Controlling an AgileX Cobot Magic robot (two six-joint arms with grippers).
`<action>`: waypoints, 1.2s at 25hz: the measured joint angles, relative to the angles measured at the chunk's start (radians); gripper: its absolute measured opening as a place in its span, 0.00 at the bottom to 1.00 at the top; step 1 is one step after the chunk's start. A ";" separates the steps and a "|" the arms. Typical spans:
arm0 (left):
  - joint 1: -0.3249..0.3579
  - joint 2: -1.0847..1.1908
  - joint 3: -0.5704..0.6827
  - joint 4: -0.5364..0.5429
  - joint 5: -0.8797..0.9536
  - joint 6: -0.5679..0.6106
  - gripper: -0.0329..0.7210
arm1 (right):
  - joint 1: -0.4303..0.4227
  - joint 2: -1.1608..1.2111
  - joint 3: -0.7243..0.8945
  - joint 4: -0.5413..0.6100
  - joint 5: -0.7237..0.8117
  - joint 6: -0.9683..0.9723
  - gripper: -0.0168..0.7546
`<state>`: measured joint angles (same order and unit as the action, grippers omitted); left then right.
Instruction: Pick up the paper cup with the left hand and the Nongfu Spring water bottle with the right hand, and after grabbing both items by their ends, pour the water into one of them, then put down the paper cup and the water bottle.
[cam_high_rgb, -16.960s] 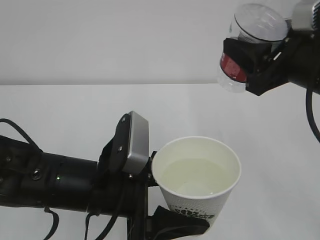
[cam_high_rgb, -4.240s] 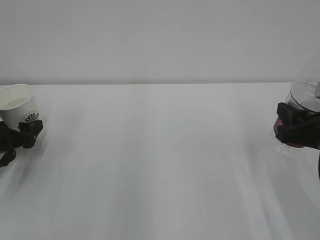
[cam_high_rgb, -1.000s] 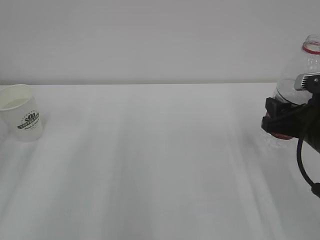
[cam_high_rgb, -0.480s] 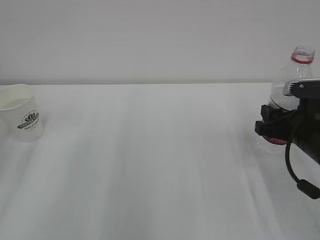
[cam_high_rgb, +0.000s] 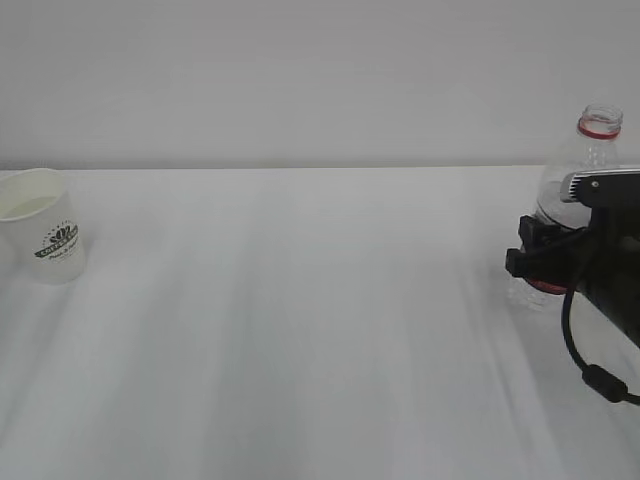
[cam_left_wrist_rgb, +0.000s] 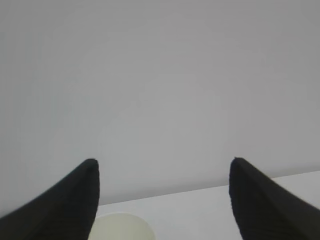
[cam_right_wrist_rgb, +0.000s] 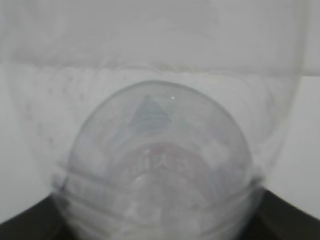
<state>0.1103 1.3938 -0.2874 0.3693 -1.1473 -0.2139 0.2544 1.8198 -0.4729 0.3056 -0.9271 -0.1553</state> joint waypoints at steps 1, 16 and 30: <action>0.000 0.000 0.000 0.000 0.000 0.000 0.82 | 0.000 0.007 -0.002 0.000 -0.012 0.006 0.62; 0.000 0.000 0.000 0.000 0.000 0.000 0.82 | 0.000 0.111 -0.091 0.000 -0.027 0.019 0.62; 0.000 0.000 0.000 0.000 0.000 0.000 0.81 | 0.000 0.115 -0.093 0.000 -0.029 0.027 0.70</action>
<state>0.1103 1.3938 -0.2874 0.3693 -1.1473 -0.2139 0.2544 1.9350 -0.5661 0.3056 -0.9561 -0.1284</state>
